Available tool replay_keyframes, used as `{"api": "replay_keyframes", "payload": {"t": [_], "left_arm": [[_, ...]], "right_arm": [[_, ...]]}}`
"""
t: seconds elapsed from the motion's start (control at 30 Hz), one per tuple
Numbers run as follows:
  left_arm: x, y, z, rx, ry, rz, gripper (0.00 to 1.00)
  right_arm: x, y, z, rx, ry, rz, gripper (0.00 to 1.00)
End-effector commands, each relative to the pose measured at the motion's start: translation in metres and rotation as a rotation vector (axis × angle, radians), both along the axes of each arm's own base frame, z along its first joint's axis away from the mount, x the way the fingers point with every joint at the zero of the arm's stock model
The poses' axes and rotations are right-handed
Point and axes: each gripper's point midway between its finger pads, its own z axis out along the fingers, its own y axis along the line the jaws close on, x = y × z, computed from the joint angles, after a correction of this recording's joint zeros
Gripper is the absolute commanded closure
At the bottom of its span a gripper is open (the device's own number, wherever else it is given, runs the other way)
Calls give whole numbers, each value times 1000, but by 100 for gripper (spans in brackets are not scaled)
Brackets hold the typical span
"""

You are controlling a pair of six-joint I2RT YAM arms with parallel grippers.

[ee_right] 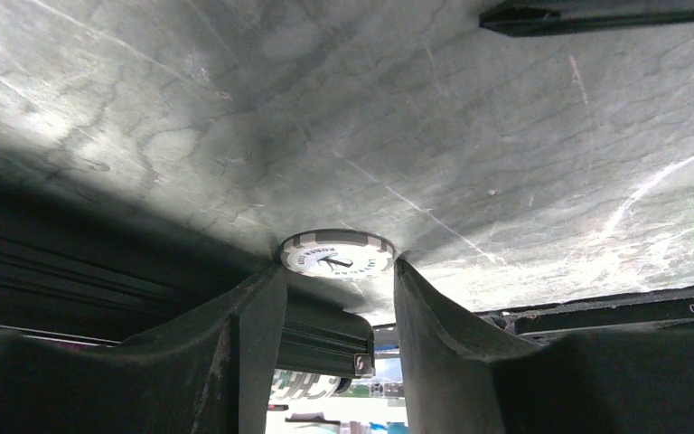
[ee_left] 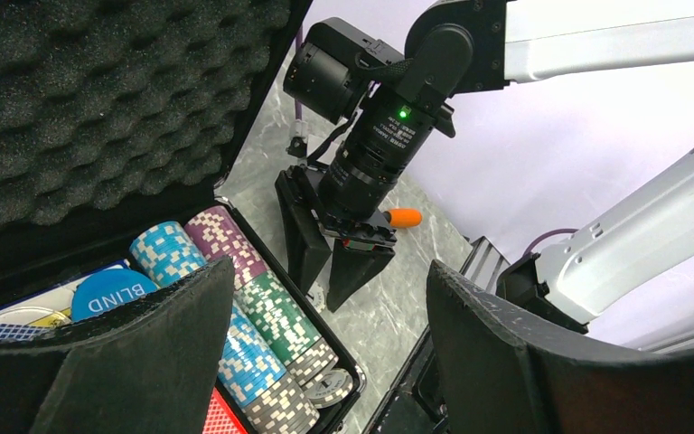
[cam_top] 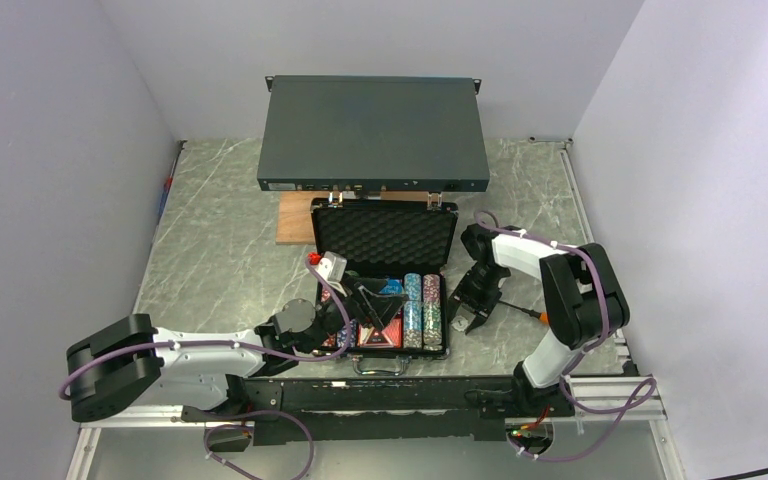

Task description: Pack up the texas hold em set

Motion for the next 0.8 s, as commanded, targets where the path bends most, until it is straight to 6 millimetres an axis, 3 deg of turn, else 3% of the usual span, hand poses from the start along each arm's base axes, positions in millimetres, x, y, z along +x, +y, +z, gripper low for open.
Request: {"api": "replay_keyframes", "payload": {"t": [0.0, 0.17, 0.37, 0.47, 0.77], "left_arm": [[0, -3, 12, -45, -12, -8, 20], [0, -3, 11, -47, -8, -10, 20], [0, -3, 11, -40, -12, -7, 20], [1, -3, 10, -38, -10, -6, 19], [1, -10, 8, -28, 1, -23, 20]], "right_arm": [[16, -46, -38, -234, -92, 79, 50], [15, -47, -41, -225, -99, 83, 50], [14, -49, -41, -219, -109, 90, 61], [16, -50, -35, -223, -121, 91, 71], [20, -40, -11, -154, -192, 81, 73]]}}
